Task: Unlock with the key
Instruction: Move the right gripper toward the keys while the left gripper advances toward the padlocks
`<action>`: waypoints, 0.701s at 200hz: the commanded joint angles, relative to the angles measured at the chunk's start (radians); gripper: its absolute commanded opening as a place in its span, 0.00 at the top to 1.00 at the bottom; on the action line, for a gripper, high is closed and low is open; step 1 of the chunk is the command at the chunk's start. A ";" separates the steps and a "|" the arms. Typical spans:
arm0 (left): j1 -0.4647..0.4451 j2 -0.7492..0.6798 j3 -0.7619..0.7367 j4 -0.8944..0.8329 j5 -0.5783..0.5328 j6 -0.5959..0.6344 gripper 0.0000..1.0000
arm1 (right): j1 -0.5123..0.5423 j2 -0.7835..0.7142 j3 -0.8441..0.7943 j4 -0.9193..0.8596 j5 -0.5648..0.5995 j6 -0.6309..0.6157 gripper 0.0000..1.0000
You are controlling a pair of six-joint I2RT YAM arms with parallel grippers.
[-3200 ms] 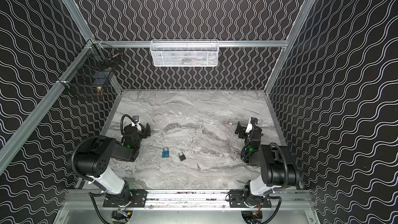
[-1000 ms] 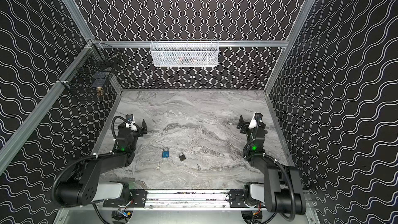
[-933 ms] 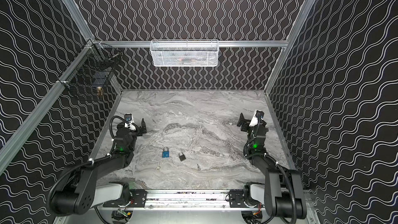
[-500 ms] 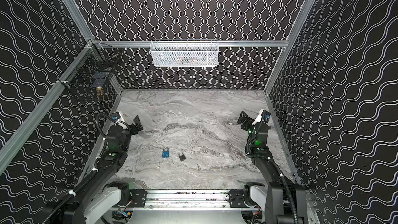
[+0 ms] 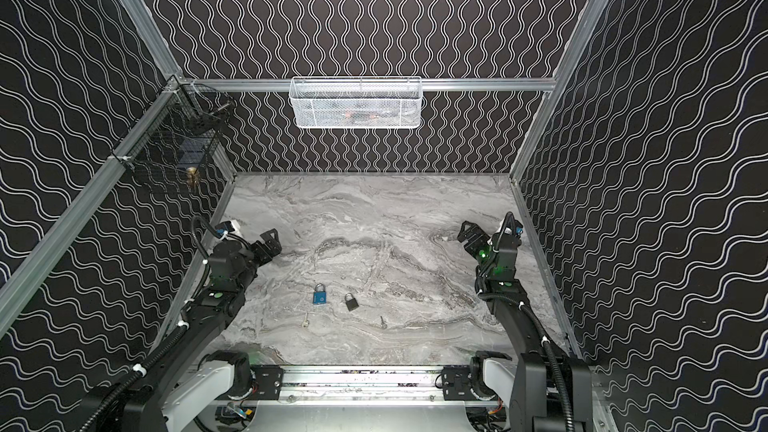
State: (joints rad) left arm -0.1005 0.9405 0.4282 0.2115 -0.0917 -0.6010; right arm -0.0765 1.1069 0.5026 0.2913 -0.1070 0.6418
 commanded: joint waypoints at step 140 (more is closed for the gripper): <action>-0.404 -0.028 0.073 -0.246 0.151 -0.092 0.01 | 0.478 0.074 0.224 -0.617 0.079 -0.149 0.01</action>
State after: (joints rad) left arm -0.4580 0.9195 0.4839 0.0017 0.0814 -0.6628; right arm 0.3443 1.1717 0.7033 -0.2111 -0.0681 0.5110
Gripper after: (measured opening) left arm 0.989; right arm 0.991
